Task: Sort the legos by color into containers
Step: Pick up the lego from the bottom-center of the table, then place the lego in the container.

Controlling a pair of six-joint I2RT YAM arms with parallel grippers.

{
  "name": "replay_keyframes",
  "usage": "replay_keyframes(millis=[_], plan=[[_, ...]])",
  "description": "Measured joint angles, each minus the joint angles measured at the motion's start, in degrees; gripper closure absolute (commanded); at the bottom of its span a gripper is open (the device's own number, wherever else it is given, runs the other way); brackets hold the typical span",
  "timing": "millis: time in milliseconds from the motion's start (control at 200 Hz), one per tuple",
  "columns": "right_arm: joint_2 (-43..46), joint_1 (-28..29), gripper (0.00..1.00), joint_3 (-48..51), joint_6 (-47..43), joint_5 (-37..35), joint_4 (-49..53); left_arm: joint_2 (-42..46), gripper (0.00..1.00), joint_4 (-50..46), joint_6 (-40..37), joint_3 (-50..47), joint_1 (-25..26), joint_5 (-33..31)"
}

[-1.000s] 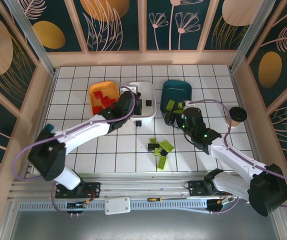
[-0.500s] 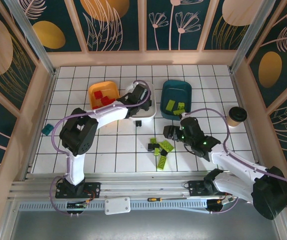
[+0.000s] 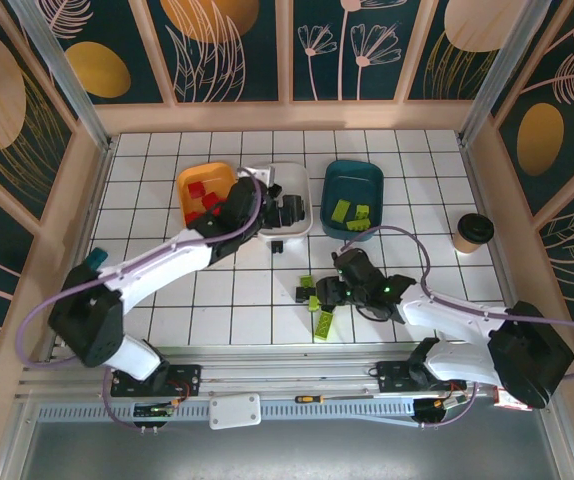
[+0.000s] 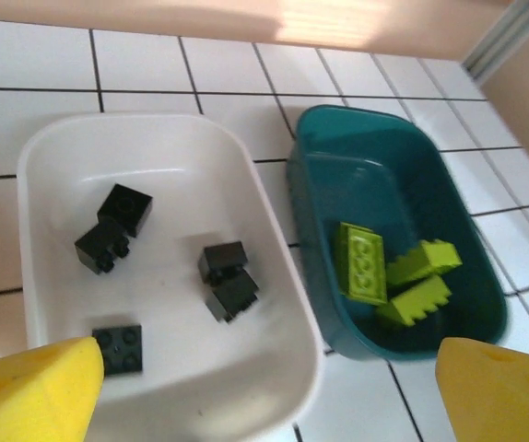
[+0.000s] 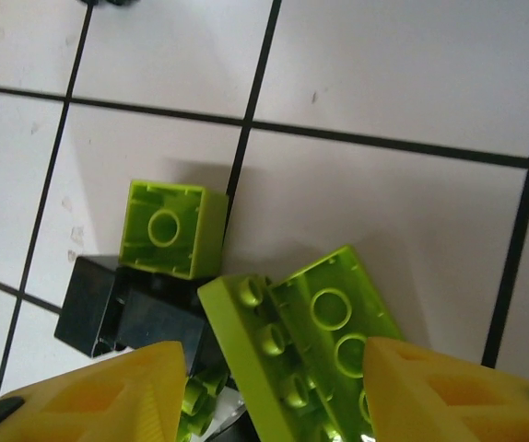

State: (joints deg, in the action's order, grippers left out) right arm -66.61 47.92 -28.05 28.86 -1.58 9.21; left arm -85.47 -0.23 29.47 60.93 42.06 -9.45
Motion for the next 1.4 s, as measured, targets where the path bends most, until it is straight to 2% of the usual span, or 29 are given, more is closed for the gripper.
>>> replay_keyframes(millis=[110,355,701,976,1081,1206,1396], plan=[[-1.0,1.4,0.54,-0.2,0.0,-0.1,0.5,5.7,0.02,0.5,1.3,-6.7,1.8,0.0],[-5.4,2.3,0.68,-1.9,-0.4,-1.7,1.4,12.7,0.01,-0.1,5.2,-17.7,1.8,0.0],[-7.8,2.8,0.89,-3.5,-1.3,-3.5,1.7,17.0,0.01,-0.2,6.9,-20.0,1.8,-0.2],[-2.1,2.4,0.92,-9.0,-2.9,-6.1,5.6,19.1,0.02,-0.5,7.8,-21.9,1.8,-0.7],[-0.3,-0.8,0.92,-13.1,-4.5,-6.6,6.1,20.5,0.02,-0.4,8.6,-23.9,1.8,-1.0],[-0.6,-8.7,0.93,-17.4,-6.1,-7.4,4.2,21.1,0.01,-0.5,9.7,-25.8,1.8,-0.9],[-12.1,-21.2,0.93,-23.7,-6.8,-6.6,-2.6,21.3,0.01,-0.5,11.4,-28.1,1.8,0.1]])
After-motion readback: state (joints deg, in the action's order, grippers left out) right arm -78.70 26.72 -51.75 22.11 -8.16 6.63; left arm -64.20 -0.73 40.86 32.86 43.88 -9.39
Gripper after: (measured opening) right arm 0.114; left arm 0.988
